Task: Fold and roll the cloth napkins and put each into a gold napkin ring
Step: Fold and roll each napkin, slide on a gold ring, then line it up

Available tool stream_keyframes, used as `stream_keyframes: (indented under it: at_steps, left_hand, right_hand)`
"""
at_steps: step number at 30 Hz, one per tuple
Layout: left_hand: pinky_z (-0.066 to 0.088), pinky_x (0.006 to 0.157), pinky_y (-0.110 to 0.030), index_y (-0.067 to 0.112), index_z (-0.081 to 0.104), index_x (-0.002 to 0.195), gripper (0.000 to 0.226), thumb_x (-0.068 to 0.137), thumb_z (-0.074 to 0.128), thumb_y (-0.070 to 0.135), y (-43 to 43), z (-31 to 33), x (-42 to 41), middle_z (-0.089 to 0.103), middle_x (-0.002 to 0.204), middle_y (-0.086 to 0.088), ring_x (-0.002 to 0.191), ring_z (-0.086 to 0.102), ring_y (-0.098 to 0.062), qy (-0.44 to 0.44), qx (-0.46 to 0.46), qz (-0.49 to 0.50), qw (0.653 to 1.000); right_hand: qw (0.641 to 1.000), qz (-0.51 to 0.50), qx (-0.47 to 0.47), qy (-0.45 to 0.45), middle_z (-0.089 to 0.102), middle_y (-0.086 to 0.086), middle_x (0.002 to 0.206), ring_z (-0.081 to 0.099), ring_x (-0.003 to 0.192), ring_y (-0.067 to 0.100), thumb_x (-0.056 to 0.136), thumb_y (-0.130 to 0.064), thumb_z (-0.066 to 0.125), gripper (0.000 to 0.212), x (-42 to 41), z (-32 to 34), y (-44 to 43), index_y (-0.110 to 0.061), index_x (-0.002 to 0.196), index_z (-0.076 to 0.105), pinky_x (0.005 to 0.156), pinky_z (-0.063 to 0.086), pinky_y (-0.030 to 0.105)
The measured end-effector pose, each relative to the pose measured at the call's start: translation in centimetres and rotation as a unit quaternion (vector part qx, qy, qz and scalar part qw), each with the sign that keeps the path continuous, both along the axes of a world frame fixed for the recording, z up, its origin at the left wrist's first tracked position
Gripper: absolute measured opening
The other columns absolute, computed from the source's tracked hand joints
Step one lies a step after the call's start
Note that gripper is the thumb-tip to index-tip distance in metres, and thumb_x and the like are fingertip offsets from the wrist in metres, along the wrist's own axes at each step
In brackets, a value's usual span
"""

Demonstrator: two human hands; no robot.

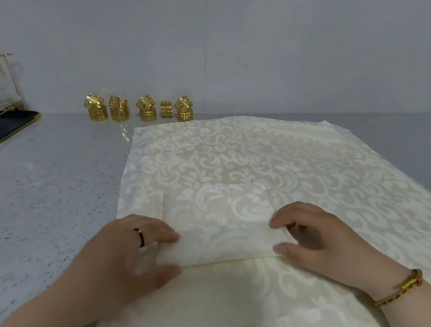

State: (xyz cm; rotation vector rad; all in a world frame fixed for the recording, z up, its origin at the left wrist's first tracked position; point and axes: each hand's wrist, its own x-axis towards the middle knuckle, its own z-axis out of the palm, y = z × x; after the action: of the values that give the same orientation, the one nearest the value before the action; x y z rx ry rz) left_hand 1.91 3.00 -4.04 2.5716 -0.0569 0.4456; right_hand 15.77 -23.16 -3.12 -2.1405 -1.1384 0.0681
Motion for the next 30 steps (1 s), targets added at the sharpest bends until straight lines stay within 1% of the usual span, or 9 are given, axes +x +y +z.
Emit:
stream_keyframes:
  at_steps: [5,9,12,16,18,21,25,28,30]
  left_hand:
    - [0.029,0.081,-0.004,0.088,0.01,0.092,0.057,0.045,0.039,0.075,-0.6,0.3,0.2,0.006,0.112,0.064,0.096,0.035,0.025,0.036,0.03,0.033,0.998]
    - [0.033,0.08,0.001,0.065,0.05,0.079,0.023,0.074,0.066,0.049,-0.8,0.9,0.7,0.052,0.087,0.043,0.09,0.042,0.026,0.044,-0.055,0.062,0.996]
    - [0.033,0.068,0.005,0.054,0.044,0.084,0.031,0.078,0.067,0.034,-0.4,1.4,1.6,0.051,0.092,0.032,0.081,0.048,0.014,0.073,-0.103,0.082,0.989]
    - [0.037,0.049,-0.007,0.035,0.053,0.089,0.012,0.084,0.061,0.027,0.1,2.5,3.7,0.046,0.04,0.015,0.045,0.048,-0.001,0.102,-0.21,0.099,0.967]
    - [0.039,0.052,-0.017,0.033,0.051,0.088,0.008,0.086,0.058,0.031,0.3,2.8,4.6,0.043,0.034,0.012,0.048,0.049,-0.006,0.101,-0.22,0.113,0.964]
    - [0.037,0.054,-0.021,0.031,0.051,0.093,0.01,0.086,0.055,0.038,0.5,2.0,5.6,0.046,0.039,0.011,0.051,0.049,-0.011,0.067,-0.19,0.152,0.968]
    - [0.035,0.06,-0.013,0.038,0.04,0.103,0.024,0.085,0.055,0.04,0.6,0.7,6.0,0.05,0.077,0.014,0.069,0.05,-0.002,-0.024,-0.09,0.179,0.979]
    - [0.035,0.073,-0.004,0.046,0.046,0.095,0.014,0.081,0.051,0.049,0.8,0.6,5.8,0.05,0.088,0.034,0.089,0.046,0.016,-0.098,-0.026,0.082,0.991]
    - [0.034,0.078,0.0,0.046,0.057,0.092,0.031,0.074,0.037,0.061,1.2,0.5,5.6,0.048,0.095,0.047,0.095,0.04,0.026,-0.099,0.003,0.025,0.995]
  right_hand:
    - [0.999,-0.006,-0.044,0.005,0.045,-0.027,0.116,0.044,0.104,0.0,0.058,-0.059,0.051,0.036,-0.1,0.3,-0.1,-0.046,0.092,0.055,0.087,0.032,0.005]
    - [0.996,-0.038,-0.031,0.079,0.064,-0.008,0.097,0.054,0.083,0.002,0.065,-0.053,0.061,0.031,0.1,1.4,0.4,-0.037,0.091,0.063,0.075,0.04,0.009]
    - [0.988,-0.059,-0.054,0.133,0.065,0.006,0.096,0.057,0.075,0.008,0.08,-0.031,0.064,0.009,1.1,2.8,1.0,-0.028,0.089,0.065,0.072,0.045,0.017]
    - [0.976,-0.092,-0.067,0.186,0.064,-0.002,0.074,0.058,0.064,0.009,0.085,-0.032,0.058,0.015,2.2,3.9,2.6,-0.017,0.088,0.063,0.061,0.045,0.014]
    - [0.977,-0.115,-0.08,0.162,0.06,-0.004,0.071,0.056,0.062,0.01,0.087,-0.033,0.056,0.019,2.9,3.7,3.4,-0.015,0.088,0.061,0.06,0.043,0.017]
    - [0.98,-0.156,-0.083,0.087,0.05,-0.007,0.072,0.047,0.062,0.008,0.087,-0.035,0.054,0.015,3.4,2.5,4.4,-0.021,0.089,0.051,0.06,0.037,0.02]
    - [0.988,-0.143,-0.019,-0.049,0.043,-0.013,0.09,0.044,0.073,0.003,0.085,-0.026,0.06,0.017,3.4,0.9,4.8,-0.023,0.097,0.048,0.065,0.036,0.008]
    - [0.983,-0.059,0.023,-0.173,0.056,-0.009,0.09,0.046,0.085,0.006,0.077,-0.023,0.053,0.017,3.7,0.5,4.7,-0.017,0.09,0.063,0.081,0.035,0.007]
    - [0.982,-0.009,0.018,-0.188,0.063,-0.009,0.088,0.048,0.087,0.005,0.076,-0.027,0.048,0.022,3.8,0.4,4.4,-0.018,0.087,0.066,0.084,0.035,0.011]
